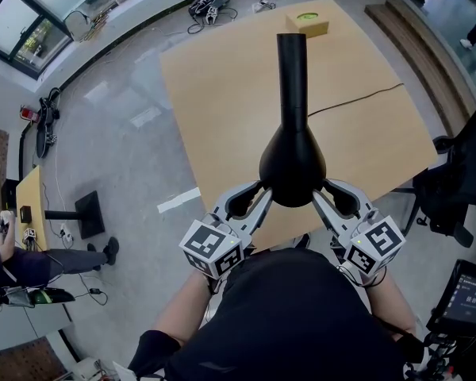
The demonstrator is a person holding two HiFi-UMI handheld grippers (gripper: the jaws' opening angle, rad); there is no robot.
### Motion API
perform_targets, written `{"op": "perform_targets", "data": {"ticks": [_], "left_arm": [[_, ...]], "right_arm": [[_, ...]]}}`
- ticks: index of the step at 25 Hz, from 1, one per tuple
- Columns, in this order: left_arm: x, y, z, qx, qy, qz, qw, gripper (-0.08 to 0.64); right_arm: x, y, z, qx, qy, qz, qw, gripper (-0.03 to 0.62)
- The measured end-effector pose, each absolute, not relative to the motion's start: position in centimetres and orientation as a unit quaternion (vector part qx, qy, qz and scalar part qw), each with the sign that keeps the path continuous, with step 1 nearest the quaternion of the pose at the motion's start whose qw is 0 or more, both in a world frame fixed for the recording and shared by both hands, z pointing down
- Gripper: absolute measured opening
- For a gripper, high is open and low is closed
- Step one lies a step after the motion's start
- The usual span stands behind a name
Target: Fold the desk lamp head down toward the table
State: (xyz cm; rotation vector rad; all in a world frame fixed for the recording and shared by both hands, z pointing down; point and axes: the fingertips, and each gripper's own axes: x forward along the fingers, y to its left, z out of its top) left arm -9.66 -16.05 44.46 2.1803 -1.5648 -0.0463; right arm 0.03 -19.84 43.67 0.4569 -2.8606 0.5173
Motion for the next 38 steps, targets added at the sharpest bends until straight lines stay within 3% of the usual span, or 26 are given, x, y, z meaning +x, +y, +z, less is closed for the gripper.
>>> {"op": "perform_targets", "data": {"ticks": [38], "left_arm": [[-10.2,-16.4,45.6,0.784,-0.57,-0.014,0.246,0.086]], "right_arm": [[-0.5,-20.3,44.6,0.165,-0.962,0.19,0.101,0.115]]}}
